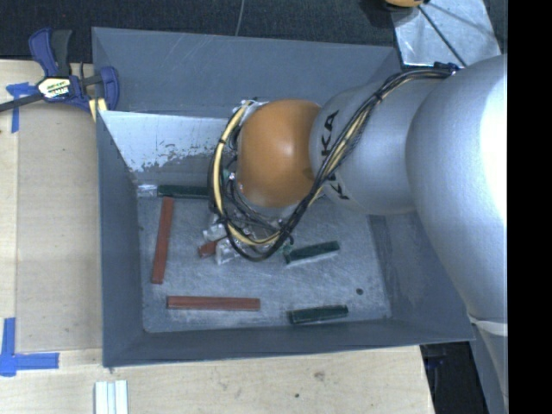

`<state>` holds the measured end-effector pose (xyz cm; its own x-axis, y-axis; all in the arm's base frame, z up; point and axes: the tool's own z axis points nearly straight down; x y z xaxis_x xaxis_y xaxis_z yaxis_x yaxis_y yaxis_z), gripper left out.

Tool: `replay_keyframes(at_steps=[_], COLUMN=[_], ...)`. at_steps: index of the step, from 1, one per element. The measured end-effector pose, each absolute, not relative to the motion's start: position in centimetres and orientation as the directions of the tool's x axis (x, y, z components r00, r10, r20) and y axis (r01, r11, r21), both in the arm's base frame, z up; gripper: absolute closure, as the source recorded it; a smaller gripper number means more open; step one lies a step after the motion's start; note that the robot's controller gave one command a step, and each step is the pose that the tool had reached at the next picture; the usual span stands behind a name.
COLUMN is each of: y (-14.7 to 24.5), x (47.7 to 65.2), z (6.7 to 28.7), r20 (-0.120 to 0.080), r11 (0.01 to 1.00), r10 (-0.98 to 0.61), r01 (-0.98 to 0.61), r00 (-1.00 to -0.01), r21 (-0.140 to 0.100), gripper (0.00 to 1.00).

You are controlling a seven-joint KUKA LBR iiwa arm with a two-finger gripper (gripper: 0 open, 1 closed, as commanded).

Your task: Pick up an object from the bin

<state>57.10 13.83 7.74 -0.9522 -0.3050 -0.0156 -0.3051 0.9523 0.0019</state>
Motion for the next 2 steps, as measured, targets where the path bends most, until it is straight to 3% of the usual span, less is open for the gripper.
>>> replay_keyframes(at_steps=[1,2], y=[14.88,14.88], x=[56.94,56.93], z=[18.09,18.09], r20=[-0.003,-0.002], r11=[0.955,0.955], r10=[-0.297,-0.297], r01=[-0.297,-0.297], r00=[-0.955,-0.955], r21=[0.000,0.000], gripper=[1.00,1.00])
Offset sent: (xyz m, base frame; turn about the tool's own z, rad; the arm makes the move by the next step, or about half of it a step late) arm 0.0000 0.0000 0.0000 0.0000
